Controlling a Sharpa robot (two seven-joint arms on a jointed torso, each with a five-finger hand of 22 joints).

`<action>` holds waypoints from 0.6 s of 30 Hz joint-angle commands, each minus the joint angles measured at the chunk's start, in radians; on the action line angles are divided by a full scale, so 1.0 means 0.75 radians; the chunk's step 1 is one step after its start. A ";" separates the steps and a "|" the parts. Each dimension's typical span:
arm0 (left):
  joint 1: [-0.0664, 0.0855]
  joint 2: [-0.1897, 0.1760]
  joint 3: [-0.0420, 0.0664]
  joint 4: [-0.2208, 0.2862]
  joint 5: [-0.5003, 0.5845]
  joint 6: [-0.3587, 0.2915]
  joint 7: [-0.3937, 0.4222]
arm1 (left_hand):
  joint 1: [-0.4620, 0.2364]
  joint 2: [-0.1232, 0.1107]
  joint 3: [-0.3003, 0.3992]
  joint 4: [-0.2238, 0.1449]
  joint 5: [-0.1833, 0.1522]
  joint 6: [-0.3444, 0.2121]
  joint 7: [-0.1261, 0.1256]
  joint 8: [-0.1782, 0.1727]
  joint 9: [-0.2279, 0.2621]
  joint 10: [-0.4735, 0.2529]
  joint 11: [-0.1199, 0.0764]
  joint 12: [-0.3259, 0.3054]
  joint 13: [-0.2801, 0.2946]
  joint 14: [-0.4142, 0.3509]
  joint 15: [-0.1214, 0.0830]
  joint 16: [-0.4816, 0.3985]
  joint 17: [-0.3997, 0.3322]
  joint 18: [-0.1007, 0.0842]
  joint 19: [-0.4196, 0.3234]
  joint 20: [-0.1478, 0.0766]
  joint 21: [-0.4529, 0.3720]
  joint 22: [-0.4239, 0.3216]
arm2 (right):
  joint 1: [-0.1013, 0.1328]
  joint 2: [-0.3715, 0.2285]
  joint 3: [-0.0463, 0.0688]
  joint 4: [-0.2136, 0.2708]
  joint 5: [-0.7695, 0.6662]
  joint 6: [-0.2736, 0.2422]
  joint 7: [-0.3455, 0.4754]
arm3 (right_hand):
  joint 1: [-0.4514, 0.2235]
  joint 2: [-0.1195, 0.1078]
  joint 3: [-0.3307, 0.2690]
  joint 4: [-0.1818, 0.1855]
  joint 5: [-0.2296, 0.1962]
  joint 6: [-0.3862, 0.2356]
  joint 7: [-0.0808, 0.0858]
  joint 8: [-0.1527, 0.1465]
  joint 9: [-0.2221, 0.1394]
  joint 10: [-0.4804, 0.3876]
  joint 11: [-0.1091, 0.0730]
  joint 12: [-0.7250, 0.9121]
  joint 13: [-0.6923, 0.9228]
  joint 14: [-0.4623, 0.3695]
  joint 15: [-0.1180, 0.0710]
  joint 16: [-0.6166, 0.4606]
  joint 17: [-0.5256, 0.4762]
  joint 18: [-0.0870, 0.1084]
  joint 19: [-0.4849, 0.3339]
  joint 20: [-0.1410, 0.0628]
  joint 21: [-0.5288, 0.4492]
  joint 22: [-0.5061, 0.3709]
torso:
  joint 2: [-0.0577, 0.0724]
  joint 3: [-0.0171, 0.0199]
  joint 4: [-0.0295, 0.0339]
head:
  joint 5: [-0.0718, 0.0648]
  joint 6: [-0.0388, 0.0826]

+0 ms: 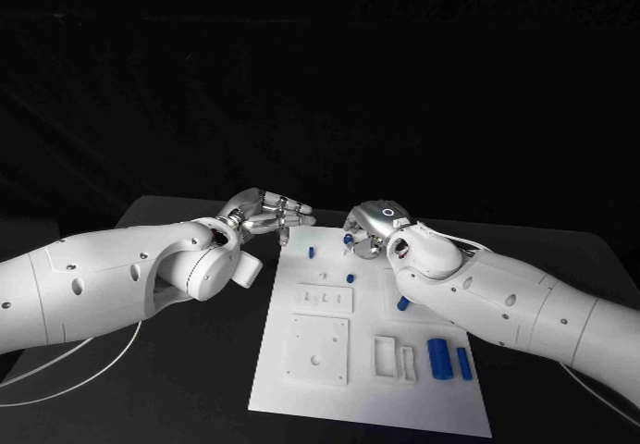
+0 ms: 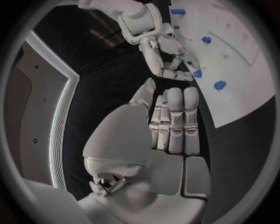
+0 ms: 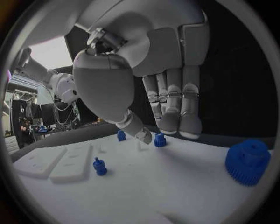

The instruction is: Assemble the parts on the task board

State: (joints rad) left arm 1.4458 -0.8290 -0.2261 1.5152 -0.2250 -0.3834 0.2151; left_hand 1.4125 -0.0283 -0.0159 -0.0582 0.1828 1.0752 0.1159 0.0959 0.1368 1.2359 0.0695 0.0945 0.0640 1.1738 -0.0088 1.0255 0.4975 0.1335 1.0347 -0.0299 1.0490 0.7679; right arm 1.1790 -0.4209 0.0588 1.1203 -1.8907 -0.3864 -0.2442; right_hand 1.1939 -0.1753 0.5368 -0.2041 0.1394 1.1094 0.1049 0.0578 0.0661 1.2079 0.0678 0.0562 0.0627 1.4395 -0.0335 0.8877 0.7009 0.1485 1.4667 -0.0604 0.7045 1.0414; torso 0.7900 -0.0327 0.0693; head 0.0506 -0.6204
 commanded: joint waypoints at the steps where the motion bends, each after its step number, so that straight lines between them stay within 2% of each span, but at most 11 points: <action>1: 0.005 0.003 0.001 0.001 -0.004 0.018 0.007 | -0.009 -0.004 0.005 0.001 0.008 -0.008 -0.004 -0.003 0.002 -0.011 -0.003 0.001 -0.001 0.001 0.005 0.008 -0.002 0.015 0.004 0.006 -0.008 0.004 | 0.001 0.002 0.000 0.001 0.004 0.013 0.017 | 0.005 -0.006 -0.010 0.001 -0.005 -0.008 0.000 0.005 -0.002 -0.008 0.000 0.003 -0.001 -0.002 0.007 -0.005 -0.002 0.010 0.058 0.012 -0.009 -0.001 | 0.000 0.0015 0.0000 | 0.001 0.000; 6: 0.005 0.004 0.001 -0.002 -0.004 0.018 0.007 | -0.008 -0.004 0.005 0.001 0.008 -0.007 -0.004 -0.003 0.002 -0.013 -0.002 0.000 -0.001 0.000 0.006 0.008 -0.003 0.015 0.004 0.007 -0.009 0.005 | 0.001 -0.010 0.000 0.014 0.007 -0.005 0.014 | 0.006 -0.006 -0.008 0.003 0.001 -0.008 0.001 0.006 -0.001 -0.006 0.000 0.003 -0.001 -0.002 0.007 -0.004 -0.006 0.011 0.059 0.013 -0.015 -0.005 | -0.001 -0.0008 -0.0007 | -0.001 0.004; 9: 0.005 0.003 0.001 -0.007 -0.004 0.019 0.009 | -0.008 -0.004 0.005 0.001 0.008 -0.007 -0.004 -0.003 0.002 -0.013 -0.002 0.000 -0.001 0.000 0.006 0.008 -0.003 0.015 0.004 0.007 -0.009 0.005 | 0.002 -0.046 0.000 0.051 0.022 -0.023 0.011 | 0.003 -0.007 0.000 0.008 0.005 -0.006 0.001 0.006 -0.001 0.009 -0.004 0.003 -0.001 -0.002 0.004 -0.004 -0.011 0.012 0.060 0.011 -0.020 -0.008 | -0.002 0.0015 -0.0019 | -0.008 0.013; 10: 0.005 0.002 0.001 -0.009 -0.004 0.018 0.009 | -0.008 -0.004 0.005 0.001 0.008 -0.007 -0.004 -0.003 0.002 -0.013 -0.002 0.000 -0.001 0.000 0.006 0.008 -0.003 0.015 0.004 0.007 -0.009 0.005 | 0.002 -0.063 0.002 0.068 0.028 -0.029 0.011 | 0.002 -0.008 0.004 0.009 0.006 -0.005 0.001 0.006 -0.001 0.016 -0.006 0.003 0.000 -0.002 0.003 -0.004 -0.012 0.011 0.060 0.010 -0.020 -0.008 | -0.003 0.0022 -0.0041 | -0.008 0.008; 13: 0.005 -0.003 0.001 -0.014 -0.004 0.013 0.013 | -0.008 -0.004 0.005 0.001 0.008 -0.007 -0.004 -0.003 0.002 -0.013 -0.002 0.000 -0.001 0.000 0.006 0.008 -0.003 0.015 0.004 0.007 -0.009 0.005 | 0.003 -0.120 0.021 0.125 0.057 -0.040 0.009 | 0.004 -0.012 0.012 0.015 0.002 -0.003 0.001 0.006 -0.001 0.063 -0.018 0.003 0.002 -0.002 -0.004 -0.003 -0.015 0.005 0.060 0.004 -0.015 -0.005 | -0.004 0.0031 -0.0125 | -0.008 0.018; 15: 0.006 -0.005 0.001 -0.016 -0.004 0.004 0.018 | -0.008 -0.004 0.005 0.000 0.008 -0.006 -0.005 -0.002 0.002 -0.012 -0.003 0.001 -0.001 -0.001 0.006 0.007 -0.004 0.014 0.002 0.007 -0.011 0.006 | 0.003 -0.155 0.035 0.158 0.076 -0.047 0.011 | 0.013 -0.011 0.007 0.014 0.002 0.011 0.002 0.009 0.001 0.115 -0.031 0.008 0.008 -0.002 -0.012 -0.003 -0.015 0.001 0.060 -0.002 -0.012 -0.002 | -0.005 0.0034 -0.0154 | -0.013 0.016; 17: 0.006 -0.009 0.001 -0.017 -0.005 -0.005 0.026 | -0.004 -0.004 0.007 -0.002 0.010 -0.009 -0.004 -0.003 0.001 -0.005 -0.005 0.005 0.000 -0.002 0.005 0.006 -0.004 0.014 0.001 0.007 -0.012 0.006 | 0.003 -0.197 0.056 0.193 0.111 -0.054 0.018 | 0.034 -0.008 -0.026 0.007 -0.004 0.041 -0.011 0.010 0.006 0.222 -0.067 0.015 0.038 -0.001 -0.037 -0.002 -0.012 -0.008 0.062 -0.021 0.001 0.006 | -0.005 0.0051 -0.0190 | -0.024 0.018; 18: 0.006 -0.011 0.001 -0.018 -0.005 -0.008 0.029 | -0.002 -0.004 0.008 -0.003 0.012 -0.011 -0.004 -0.004 0.001 0.001 -0.007 0.007 0.000 -0.002 0.004 0.006 -0.004 0.013 0.001 0.006 -0.011 0.007 | 0.003 -0.218 0.066 0.208 0.129 -0.055 0.022 | 0.042 -0.005 -0.041 0.005 -0.004 0.045 -0.013 0.008 0.006 0.247 -0.076 0.009 0.053 -0.002 -0.043 -0.003 -0.011 -0.016 0.061 -0.031 0.004 0.008 | -0.006 0.0063 -0.0227 | -0.023 0.021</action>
State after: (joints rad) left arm 1.4465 -0.8363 -0.2262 1.5016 -0.2251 -0.3847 0.2169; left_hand 1.4125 -0.0283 -0.0154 -0.0587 0.1870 1.0729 0.1136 0.0959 0.1368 1.2329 0.0657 0.0945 0.0640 1.1738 -0.0088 1.0255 0.4950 0.1323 1.0347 -0.0299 1.0445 0.7716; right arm 1.1806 -0.5737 0.1048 1.2629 -1.8465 -0.4068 -0.2402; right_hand 1.2175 -0.1785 0.5103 -0.2002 0.1394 1.1384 0.0944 0.0627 0.0692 1.3751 0.0160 0.0641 0.0990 1.4398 -0.0597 0.8854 0.6910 0.1410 1.4693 -0.0723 0.7047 1.0465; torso 0.7868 -0.0300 0.0593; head 0.0382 -0.6078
